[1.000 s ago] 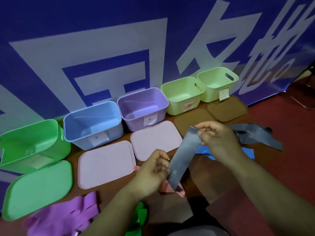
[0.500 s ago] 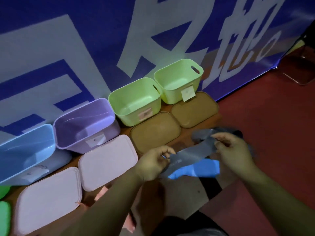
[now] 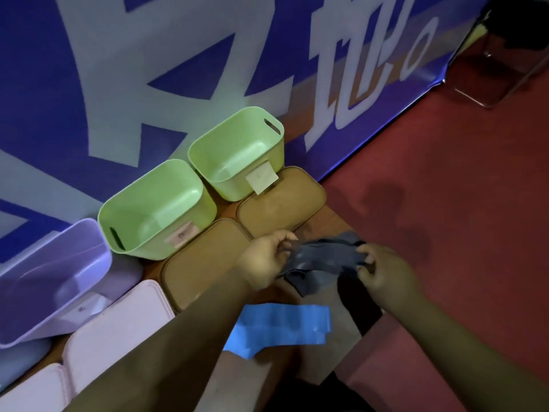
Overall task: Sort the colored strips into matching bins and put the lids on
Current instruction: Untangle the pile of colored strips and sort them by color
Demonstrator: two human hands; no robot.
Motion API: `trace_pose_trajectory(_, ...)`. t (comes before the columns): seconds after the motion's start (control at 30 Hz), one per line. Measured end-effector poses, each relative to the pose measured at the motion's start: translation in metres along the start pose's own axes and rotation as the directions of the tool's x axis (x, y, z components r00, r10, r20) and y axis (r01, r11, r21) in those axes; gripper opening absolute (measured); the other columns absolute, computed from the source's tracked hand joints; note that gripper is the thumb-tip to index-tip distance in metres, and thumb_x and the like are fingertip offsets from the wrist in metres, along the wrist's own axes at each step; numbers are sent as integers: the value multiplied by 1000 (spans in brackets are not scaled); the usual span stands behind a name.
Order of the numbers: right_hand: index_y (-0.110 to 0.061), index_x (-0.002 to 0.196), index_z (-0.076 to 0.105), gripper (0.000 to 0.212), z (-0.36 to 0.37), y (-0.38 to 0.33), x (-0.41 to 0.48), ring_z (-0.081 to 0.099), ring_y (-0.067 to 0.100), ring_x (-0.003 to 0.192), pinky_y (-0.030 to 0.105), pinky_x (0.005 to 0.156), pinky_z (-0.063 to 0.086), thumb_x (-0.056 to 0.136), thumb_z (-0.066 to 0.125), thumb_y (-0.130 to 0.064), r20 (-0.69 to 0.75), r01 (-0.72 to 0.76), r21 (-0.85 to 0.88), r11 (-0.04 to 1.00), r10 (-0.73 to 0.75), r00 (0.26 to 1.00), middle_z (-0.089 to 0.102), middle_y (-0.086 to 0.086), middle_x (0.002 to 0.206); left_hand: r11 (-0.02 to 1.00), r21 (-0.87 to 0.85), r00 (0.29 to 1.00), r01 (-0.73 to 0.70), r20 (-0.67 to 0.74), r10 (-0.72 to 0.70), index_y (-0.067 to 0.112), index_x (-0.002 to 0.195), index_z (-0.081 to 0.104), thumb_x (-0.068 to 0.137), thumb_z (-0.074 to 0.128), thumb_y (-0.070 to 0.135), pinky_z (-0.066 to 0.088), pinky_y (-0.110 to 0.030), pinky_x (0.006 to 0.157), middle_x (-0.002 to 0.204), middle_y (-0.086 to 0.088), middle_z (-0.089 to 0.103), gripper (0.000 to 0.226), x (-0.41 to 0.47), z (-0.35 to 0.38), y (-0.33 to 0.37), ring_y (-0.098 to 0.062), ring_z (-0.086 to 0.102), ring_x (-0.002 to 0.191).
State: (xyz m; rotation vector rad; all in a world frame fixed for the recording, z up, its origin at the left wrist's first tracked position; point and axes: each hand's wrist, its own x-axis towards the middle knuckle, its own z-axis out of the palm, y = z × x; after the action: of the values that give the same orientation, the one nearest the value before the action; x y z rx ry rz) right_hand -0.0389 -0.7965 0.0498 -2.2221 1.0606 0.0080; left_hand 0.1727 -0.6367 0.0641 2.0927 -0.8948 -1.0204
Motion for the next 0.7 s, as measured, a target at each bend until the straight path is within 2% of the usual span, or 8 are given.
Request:
trace_pose_trajectory(0.07, -19, 118, 63, 35, -1, 2, 3, 58, 27, 98, 31, 77, 42, 83, 66, -20, 36, -38, -48, 998, 40, 999, 60, 8, 108, 997, 82, 1000, -11, -1, 11, 22, 127, 57, 93, 60, 9, 46, -16, 88, 118, 4, 63, 37, 7, 4, -1, -9, 60, 106)
trace_pose_trajectory(0.13, -16, 117, 64, 38, 1, 4, 1, 57, 30, 101, 31, 80, 41, 80, 70, -20, -6, -34, -75, 997, 34, 999, 60, 9, 108, 990, 139, 1000, -19, -20, 22, 23, 126, 58, 89, 64, 12, 46, -17, 92, 122, 4, 61, 39, 3, 5, -4, -10, 60, 110)
trace_pose_trajectory(0.27, -12, 114, 67, 38, 10, -8, -5, 58, 29, 106, 30, 84, 42, 77, 74, -17, -20, 64, -58, 996, -65, 998, 61, 8, 114, 980, 185, 984, -69, -148, 98, 13, 121, 63, 87, 69, 8, 37, 1, 82, 116, -2, 62, 35, -30, 3, -24, -11, 61, 102)
trace_pose_trajectory(0.33, -14, 119, 65, 40, 16, -21, -5, 56, 27, 111, 32, 88, 45, 80, 72, -23, 21, 104, -84, 991, -102, 995, 59, 6, 121, 986, 165, 981, -41, -183, 71, 11, 115, 66, 89, 69, 8, 38, 1, 77, 108, 0, 65, 27, -53, -1, -33, -1, 60, 92)
trace_pose_trajectory(0.4, -17, 123, 61, 41, 26, -37, -7, 54, 25, 114, 34, 92, 45, 84, 68, -28, 99, 165, -113, 980, -154, 983, 55, 4, 125, 990, 141, 979, -18, -200, 47, 12, 111, 67, 89, 68, 8, 39, -4, 74, 102, 4, 66, 23, -78, -8, -46, 3, 59, 83)
trace_pose_trajectory(0.5, -21, 120, 61, 37, 45, -64, -15, 53, 23, 114, 33, 91, 47, 84, 68, -30, 172, 277, -99, 956, -257, 951, 55, 1, 121, 988, 154, 961, 11, -274, 32, 26, 119, 62, 87, 68, 19, 39, -6, 87, 114, 13, 64, 34, -120, -17, -77, 4, 57, 99)
trace_pose_trajectory(0.6, -23, 119, 62, 39, 70, -90, -27, 54, 20, 113, 33, 91, 49, 82, 71, -32, 208, 365, -57, 929, -346, 915, 56, -2, 121, 984, 122, 922, 128, -380, -73, 39, 119, 57, 85, 73, 22, 35, -3, 87, 111, 24, 59, 42, -166, -18, -106, 8, 53, 101)
trace_pose_trajectory(0.7, -22, 116, 64, 38, 97, -117, -40, 56, 20, 112, 34, 94, 49, 80, 73, -32, 263, 455, -52, 889, -427, 865, 58, -2, 118, 977, 82, 872, 198, -471, -137, 31, 119, 61, 82, 76, 19, 32, 3, 84, 106, 24, 58, 42, -210, -18, -126, 17, 51, 98)
